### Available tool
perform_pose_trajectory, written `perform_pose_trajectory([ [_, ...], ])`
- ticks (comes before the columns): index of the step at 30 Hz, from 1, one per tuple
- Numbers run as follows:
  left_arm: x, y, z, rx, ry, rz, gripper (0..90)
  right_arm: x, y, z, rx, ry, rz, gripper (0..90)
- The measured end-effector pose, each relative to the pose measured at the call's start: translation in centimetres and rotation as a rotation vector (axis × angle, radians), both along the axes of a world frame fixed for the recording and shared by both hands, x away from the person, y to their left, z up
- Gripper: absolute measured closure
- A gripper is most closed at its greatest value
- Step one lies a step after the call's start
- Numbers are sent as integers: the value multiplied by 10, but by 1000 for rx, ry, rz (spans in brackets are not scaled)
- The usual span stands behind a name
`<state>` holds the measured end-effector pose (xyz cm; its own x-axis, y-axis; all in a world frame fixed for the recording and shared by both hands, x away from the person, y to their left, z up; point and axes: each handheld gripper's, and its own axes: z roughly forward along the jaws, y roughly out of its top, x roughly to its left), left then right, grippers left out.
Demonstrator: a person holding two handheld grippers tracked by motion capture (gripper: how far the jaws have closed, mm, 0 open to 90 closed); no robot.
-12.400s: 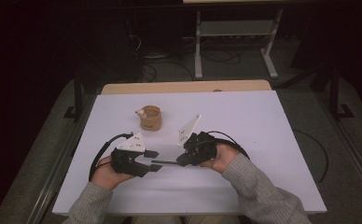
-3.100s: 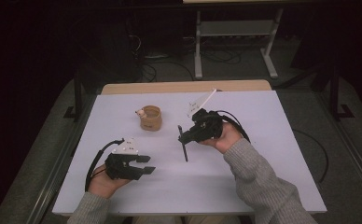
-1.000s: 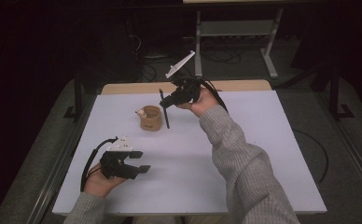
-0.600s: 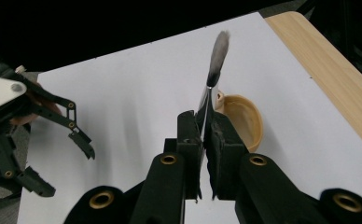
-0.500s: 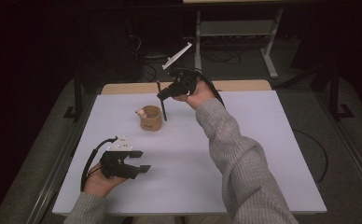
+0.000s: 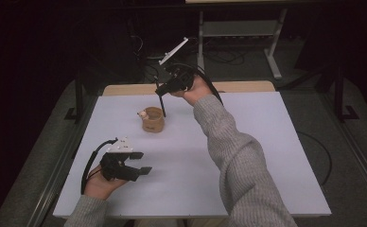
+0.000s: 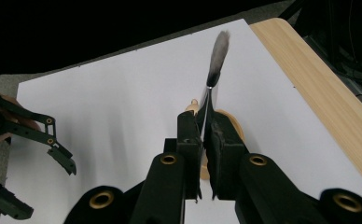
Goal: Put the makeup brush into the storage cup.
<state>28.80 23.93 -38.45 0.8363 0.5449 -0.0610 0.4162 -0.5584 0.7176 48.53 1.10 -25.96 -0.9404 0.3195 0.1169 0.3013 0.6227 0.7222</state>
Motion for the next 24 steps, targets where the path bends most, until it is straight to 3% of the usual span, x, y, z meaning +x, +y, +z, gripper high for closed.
perform_pose_trajectory([
  [6, -1, 1, 1, -20, 3, 15, 348, 7, 10, 1, -9, 12, -21, 832],
  [11, -1, 2, 0, -23, 6, 17, 347, 12, 17, 2, -21, -5, -30, 832],
  [24, 0, 3, 0, -24, 1, 15, 342, 23, 34, 3, -1, -16, -77, 832],
])
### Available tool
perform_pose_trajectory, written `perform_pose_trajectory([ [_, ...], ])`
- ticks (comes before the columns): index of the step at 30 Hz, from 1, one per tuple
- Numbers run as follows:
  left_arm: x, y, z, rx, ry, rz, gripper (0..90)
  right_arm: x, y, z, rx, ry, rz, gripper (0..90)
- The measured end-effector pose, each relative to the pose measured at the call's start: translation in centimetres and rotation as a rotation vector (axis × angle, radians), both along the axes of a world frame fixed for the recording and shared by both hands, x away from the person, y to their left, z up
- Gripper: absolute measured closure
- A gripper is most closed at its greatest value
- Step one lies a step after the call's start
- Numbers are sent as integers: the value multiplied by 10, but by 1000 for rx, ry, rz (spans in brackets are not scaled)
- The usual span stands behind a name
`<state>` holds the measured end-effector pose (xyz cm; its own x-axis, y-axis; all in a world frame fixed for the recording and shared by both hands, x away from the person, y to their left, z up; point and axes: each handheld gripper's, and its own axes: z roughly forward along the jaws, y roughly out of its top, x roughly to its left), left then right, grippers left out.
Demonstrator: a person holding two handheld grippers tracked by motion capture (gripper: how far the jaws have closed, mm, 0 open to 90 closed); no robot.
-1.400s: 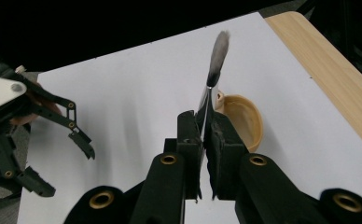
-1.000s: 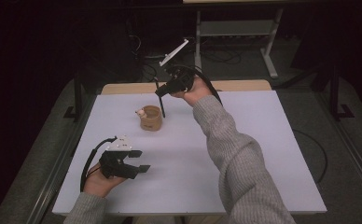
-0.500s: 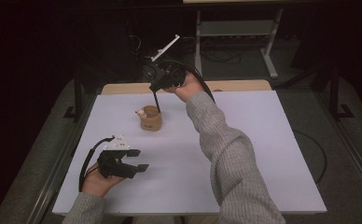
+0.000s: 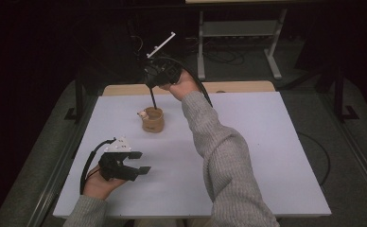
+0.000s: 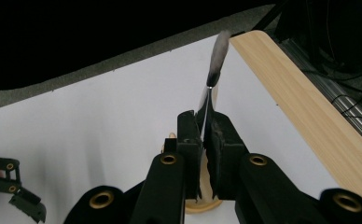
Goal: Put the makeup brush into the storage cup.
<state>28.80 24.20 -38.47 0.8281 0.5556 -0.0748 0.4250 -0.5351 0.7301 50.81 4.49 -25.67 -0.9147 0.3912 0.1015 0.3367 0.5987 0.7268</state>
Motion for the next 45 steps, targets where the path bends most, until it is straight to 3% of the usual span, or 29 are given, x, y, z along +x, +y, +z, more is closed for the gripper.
perform_pose_trajectory([
  [4, 0, 0, 0, -6, 4, 8, 343, 3, 4, -2, 4, 6, -17, 832],
  [7, -1, 1, 1, -13, 0, 7, 344, 7, 6, -6, -9, -15, -15, 832],
  [15, 0, 2, 0, -2, 8, 11, 341, 11, 10, -15, -11, -1, -34, 832],
  [33, 0, 3, 1, -12, 4, 8, 336, 13, 16, -28, -35, 5, -45, 832],
  [45, -1, 3, 2, -21, 11, 16, 338, 11, 18, -38, -22, 21, -42, 831],
])
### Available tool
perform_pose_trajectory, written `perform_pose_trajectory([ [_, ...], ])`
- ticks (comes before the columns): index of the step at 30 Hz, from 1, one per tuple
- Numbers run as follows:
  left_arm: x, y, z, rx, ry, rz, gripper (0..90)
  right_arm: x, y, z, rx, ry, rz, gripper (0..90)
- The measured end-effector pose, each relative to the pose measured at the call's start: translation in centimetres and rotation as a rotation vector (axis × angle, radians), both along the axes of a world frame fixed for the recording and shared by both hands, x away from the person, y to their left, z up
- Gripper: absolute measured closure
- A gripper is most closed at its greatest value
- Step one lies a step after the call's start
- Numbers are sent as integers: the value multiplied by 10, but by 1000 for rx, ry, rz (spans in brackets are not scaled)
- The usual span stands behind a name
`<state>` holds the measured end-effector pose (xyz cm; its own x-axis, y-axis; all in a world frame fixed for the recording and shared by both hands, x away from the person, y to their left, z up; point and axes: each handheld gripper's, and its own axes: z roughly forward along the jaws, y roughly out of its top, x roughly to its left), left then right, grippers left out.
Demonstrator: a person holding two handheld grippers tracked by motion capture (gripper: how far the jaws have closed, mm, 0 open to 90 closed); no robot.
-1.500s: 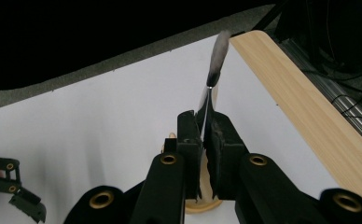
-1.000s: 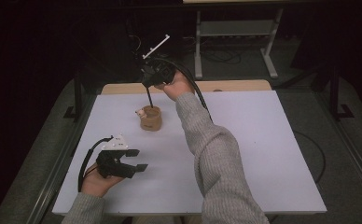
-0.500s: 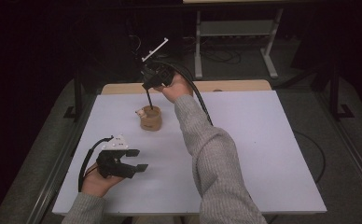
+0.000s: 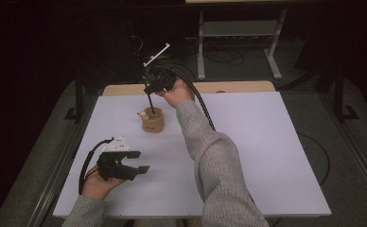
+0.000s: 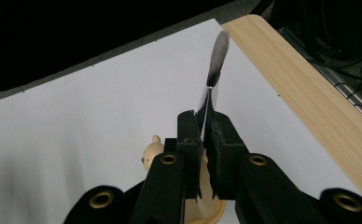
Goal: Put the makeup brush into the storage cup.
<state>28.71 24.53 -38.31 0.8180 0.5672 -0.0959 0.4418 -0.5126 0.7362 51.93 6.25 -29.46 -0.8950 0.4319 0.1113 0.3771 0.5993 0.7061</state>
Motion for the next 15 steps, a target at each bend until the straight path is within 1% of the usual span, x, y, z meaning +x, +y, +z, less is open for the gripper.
perform_pose_trajectory([
  [1, 0, 0, 0, 3, 0, -1, 338, 0, 0, -1, 7, 3, 0, 832],
  [4, 1, 1, -1, 0, -2, -1, 338, 0, 0, -3, 3, 4, -4, 832],
  [5, 1, 2, -1, 3, -4, -2, 338, 0, 0, -3, 6, 14, -7, 832],
  [6, 1, 2, -1, 3, -3, -1, 338, 0, 0, -4, 6, 5, -3, 832],
  [10, 1, 2, 0, 3, -5, -2, 338, 0, 1, -6, 6, 12, -9, 832],
  [12, 0, 2, 0, 1, -1, 2, 338, 0, 2, -8, 3, 5, -3, 832],
  [15, 1, 2, 0, 3, -3, -1, 338, -1, 2, -9, 10, 20, -10, 831],
])
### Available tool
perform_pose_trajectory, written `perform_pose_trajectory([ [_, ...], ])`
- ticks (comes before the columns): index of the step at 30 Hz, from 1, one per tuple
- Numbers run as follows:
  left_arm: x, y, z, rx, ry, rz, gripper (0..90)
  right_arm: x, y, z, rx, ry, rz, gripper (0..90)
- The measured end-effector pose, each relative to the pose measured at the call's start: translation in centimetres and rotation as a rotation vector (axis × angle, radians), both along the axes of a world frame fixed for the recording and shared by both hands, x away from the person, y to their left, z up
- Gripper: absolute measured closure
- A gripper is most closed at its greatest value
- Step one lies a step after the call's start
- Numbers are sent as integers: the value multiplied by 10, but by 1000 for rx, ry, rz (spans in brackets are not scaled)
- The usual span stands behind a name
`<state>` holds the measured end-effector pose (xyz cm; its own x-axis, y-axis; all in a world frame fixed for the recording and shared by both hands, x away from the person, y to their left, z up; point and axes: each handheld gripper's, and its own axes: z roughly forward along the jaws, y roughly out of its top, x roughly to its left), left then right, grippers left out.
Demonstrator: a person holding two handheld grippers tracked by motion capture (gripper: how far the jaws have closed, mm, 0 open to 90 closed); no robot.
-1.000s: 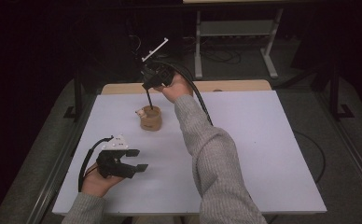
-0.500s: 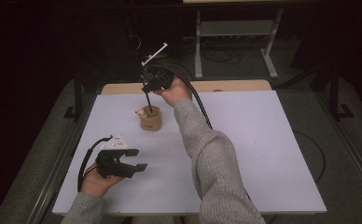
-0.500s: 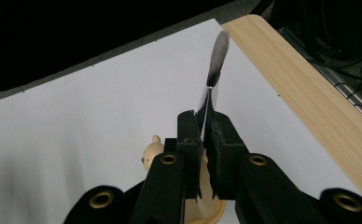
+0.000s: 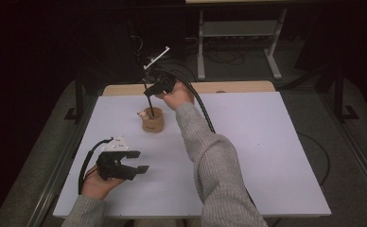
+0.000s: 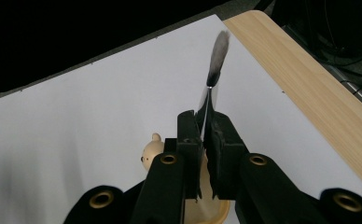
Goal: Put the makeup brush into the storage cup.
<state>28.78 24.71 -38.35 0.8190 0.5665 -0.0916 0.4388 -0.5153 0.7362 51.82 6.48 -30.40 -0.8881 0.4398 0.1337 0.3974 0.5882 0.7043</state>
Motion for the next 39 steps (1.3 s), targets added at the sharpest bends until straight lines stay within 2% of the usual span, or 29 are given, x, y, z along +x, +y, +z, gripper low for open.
perform_pose_trajectory([
  [2, 0, 0, 0, 4, -1, -3, 338, 1, -1, -3, 2, -15, 7, 832],
  [7, 0, -1, 0, 5, -1, -4, 338, 1, -4, -6, 5, 3, -6, 832],
  [15, 0, -1, 0, 6, 3, -2, 338, 0, -1, -11, -3, -18, -1, 831],
  [27, 1, 0, 0, 3, 2, -3, 338, -1, -1, -25, -8, -11, -6, 831],
  [39, 1, 0, -1, 3, 8, -4, 338, -2, -2, -41, -14, 18, -9, 824],
])
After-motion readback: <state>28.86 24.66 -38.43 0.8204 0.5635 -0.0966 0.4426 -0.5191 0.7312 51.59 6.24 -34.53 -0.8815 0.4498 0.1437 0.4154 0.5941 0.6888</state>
